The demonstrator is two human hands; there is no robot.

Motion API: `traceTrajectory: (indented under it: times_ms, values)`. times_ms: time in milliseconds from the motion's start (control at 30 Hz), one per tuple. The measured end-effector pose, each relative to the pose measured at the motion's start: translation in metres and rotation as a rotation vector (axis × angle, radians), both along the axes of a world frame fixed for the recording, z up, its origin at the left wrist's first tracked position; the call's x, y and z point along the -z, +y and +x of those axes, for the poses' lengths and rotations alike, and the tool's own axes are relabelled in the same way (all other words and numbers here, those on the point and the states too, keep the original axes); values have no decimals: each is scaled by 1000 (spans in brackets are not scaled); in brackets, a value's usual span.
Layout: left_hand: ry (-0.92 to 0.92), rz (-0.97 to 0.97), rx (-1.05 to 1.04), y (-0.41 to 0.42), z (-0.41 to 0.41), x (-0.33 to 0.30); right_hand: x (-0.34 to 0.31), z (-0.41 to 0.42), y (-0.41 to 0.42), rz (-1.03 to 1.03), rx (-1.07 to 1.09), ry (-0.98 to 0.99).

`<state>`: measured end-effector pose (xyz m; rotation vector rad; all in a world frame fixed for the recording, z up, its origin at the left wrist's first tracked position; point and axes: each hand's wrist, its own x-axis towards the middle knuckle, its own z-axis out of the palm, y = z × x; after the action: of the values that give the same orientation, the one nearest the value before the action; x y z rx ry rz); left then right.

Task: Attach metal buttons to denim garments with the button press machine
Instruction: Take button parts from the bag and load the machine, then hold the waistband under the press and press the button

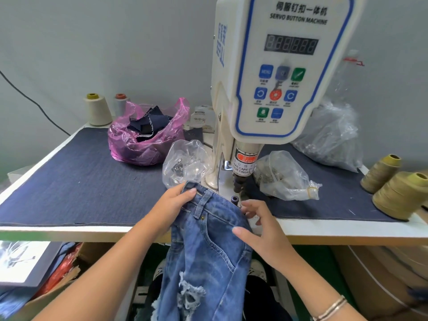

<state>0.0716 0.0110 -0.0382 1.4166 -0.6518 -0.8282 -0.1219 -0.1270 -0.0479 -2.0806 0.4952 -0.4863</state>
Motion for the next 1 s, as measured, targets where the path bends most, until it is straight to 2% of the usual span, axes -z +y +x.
traceTrajectory:
  times_ms: [133,233,333,400,533,633,733,833,1000]
  values:
    - [172,15,116,1,-4,-12,-7,-4,1,15,-8,136]
    - [204,-24,119,1,-6,-17,-12,-9,-4,235,-162,338]
    - [191,-11,107,-3,-7,-19,-18,-16,-15,269,-261,476]
    - [173,16,85,-7,-8,-17,-20,-19,-20,358,-214,424]
    - [123,63,15,-15,-6,-16,-24,-12,-23,776,-143,150]
    - [66,85,-73,-19,-2,-9,-29,0,-29,918,-120,85]
    - [-9,109,-138,-23,2,1,-32,12,-37,942,-97,38]
    - [-35,94,-198,-28,5,5,-36,28,-44,870,-70,23]
    - [12,89,-264,-36,10,5,-40,49,-53,764,-45,37]
